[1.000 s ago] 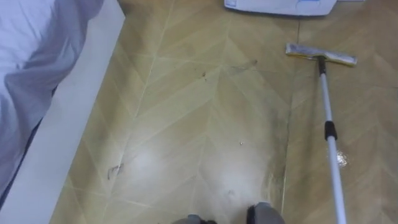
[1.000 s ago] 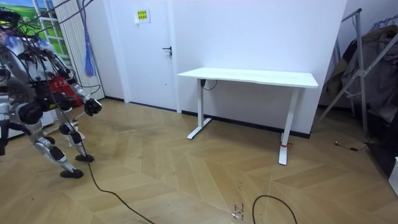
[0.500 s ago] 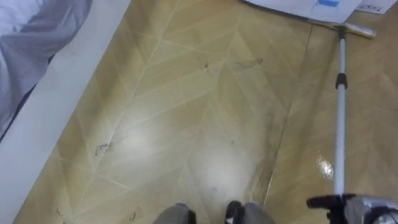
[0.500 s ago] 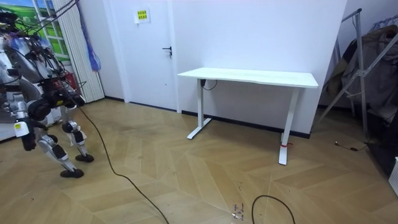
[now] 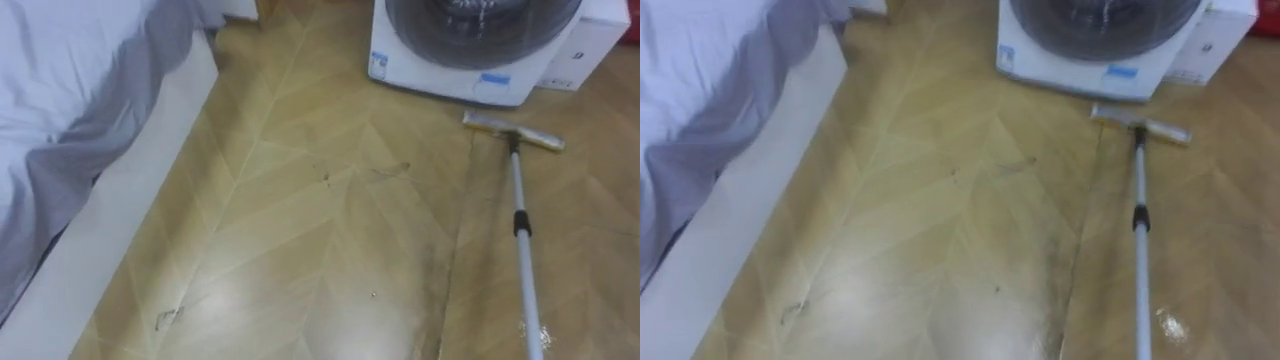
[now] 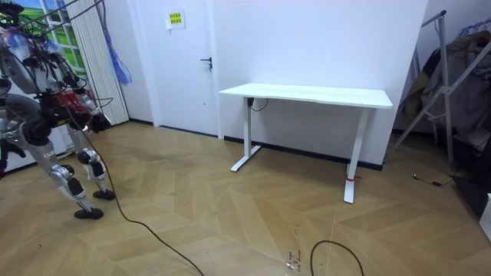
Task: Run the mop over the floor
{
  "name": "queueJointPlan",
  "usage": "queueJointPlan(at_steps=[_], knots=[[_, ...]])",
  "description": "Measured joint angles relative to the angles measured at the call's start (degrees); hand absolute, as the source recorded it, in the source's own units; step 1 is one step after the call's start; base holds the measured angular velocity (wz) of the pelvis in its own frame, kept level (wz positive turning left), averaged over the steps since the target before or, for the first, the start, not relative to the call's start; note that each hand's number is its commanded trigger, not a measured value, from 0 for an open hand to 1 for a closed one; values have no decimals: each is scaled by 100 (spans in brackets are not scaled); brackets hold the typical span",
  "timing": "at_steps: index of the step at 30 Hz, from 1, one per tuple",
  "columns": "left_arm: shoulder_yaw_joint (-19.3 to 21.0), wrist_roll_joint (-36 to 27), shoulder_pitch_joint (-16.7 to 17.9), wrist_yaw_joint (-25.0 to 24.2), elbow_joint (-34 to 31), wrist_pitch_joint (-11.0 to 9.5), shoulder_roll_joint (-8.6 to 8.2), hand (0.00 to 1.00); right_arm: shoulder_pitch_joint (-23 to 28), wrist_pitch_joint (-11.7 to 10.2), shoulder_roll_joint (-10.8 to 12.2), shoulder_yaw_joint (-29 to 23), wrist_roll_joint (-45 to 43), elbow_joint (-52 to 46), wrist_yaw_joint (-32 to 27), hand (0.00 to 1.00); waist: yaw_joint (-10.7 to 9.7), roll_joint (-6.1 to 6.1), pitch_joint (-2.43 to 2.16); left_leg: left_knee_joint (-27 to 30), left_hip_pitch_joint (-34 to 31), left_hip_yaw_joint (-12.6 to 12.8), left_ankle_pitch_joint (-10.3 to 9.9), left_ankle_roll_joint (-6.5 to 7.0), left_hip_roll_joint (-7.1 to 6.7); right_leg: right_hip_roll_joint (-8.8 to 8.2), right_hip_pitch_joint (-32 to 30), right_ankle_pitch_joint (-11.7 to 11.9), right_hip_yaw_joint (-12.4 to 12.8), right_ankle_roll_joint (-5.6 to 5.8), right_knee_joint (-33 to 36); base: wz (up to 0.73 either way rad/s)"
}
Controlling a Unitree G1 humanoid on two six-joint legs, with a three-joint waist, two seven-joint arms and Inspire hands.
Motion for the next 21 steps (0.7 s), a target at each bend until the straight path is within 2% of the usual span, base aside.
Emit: queueJointPlan(at_steps=[2,4,7,8,10,12,16,21], knots=[[88,-9,-3,72,11,-1,-4,0,88,-9,30,-9,-171,-18,12,100,-136,-50,5,-330,329,11,136,-9,-23,4,251,9,-2,5,-175,-5],[228,66,8,185,0,-25,-30,0,219,-12,133,-64,-424,-129,35,100,-223,-200,6,-630,677,23,247,-54,-56,51,512,12,5,0,-373,2],[429,82,114,247,-2,-91,-122,0,309,2,288,-181,-764,-156,146,100,-314,-317,20,-781,1042,26,264,-82,23,143,917,28,7,-26,-648,0],[433,86,138,255,-7,-87,-136,0,337,7,308,-187,-823,-182,167,100,-324,-318,23,-796,1091,25,264,-82,26,144,997,31,14,-31,-667,0],[429,195,209,304,-74,-82,-224,0,460,28,364,-284,-1027,-277,250,100,-357,-397,23,-814,1238,11,264,-82,63,157,1200,37,24,-38,-758,0],[432,211,190,303,-74,-74,-263,0,461,71,392,-295,-1130,-288,253,100,-374,-426,26,-814,1295,2,263,-82,81,162,1258,37,6,-37,-762,-2],[564,292,172,303,-74,-74,-259,0,453,176,487,-332,-1129,-391,218,100,-445,-397,74,-820,1543,1,263,-82,78,166,1528,37,10,-37,-857,-1],[659,339,48,233,-71,-68,-258,0,469,176,575,-491,-1107,-577,260,100,-451,-369,65,-821,1582,23,263,-82,70,166,1532,55,11,-36,-862,-1]])
